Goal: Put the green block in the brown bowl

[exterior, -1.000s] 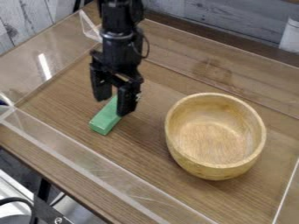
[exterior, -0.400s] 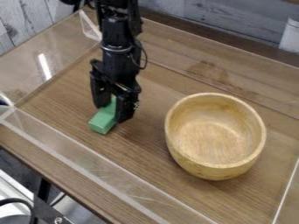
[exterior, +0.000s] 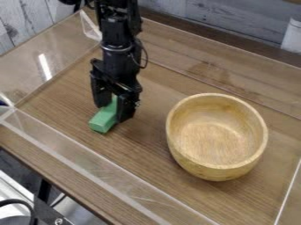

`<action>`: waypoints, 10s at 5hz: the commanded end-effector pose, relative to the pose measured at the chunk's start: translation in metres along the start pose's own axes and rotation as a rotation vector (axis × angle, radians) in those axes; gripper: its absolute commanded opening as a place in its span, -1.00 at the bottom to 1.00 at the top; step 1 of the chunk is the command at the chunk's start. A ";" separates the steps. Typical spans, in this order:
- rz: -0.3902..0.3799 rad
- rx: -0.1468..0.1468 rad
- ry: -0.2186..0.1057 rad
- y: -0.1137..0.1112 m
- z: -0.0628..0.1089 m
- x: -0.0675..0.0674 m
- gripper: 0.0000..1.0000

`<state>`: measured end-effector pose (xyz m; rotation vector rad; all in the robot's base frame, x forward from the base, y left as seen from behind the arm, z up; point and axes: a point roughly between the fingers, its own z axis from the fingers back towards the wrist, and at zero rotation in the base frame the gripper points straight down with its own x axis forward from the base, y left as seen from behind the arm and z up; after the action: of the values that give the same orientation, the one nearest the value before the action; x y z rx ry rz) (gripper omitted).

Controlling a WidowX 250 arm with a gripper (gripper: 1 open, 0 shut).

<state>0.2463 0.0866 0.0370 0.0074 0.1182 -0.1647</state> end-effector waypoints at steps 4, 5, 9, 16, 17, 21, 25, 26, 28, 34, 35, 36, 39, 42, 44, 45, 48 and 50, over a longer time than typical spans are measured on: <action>-0.004 0.003 -0.070 -0.003 0.014 0.006 1.00; 0.001 0.002 -0.068 -0.003 0.011 0.008 1.00; 0.017 -0.006 -0.069 -0.003 0.002 0.010 -1.00; 0.090 -0.043 -0.113 -0.012 0.037 0.016 -1.00; 0.088 -0.047 -0.144 -0.016 0.053 0.018 -1.00; 0.042 -0.028 -0.134 -0.018 0.030 0.013 1.00; 0.060 -0.026 -0.099 -0.018 0.005 0.013 -1.00; 0.077 -0.039 -0.107 -0.020 0.013 0.014 -1.00; 0.107 -0.058 -0.144 -0.026 0.037 0.022 -1.00; -0.011 -0.119 -0.187 -0.147 0.058 0.074 -1.00; -0.022 -0.116 -0.171 -0.150 0.049 0.073 -1.00; -0.034 -0.114 -0.155 -0.153 0.039 0.072 -1.00; -0.041 -0.114 -0.134 -0.154 0.026 0.071 -1.00; -0.039 -0.118 -0.121 -0.152 0.022 0.069 -1.00; -0.036 -0.121 -0.111 -0.152 0.022 0.067 1.00; -0.033 -0.124 -0.120 -0.151 0.029 0.065 1.00; -0.038 -0.130 -0.245 -0.150 0.098 0.055 1.00; -0.032 -0.119 -0.271 -0.138 0.120 0.051 1.00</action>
<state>0.2802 -0.0610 0.1352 -0.1369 -0.0858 -0.1887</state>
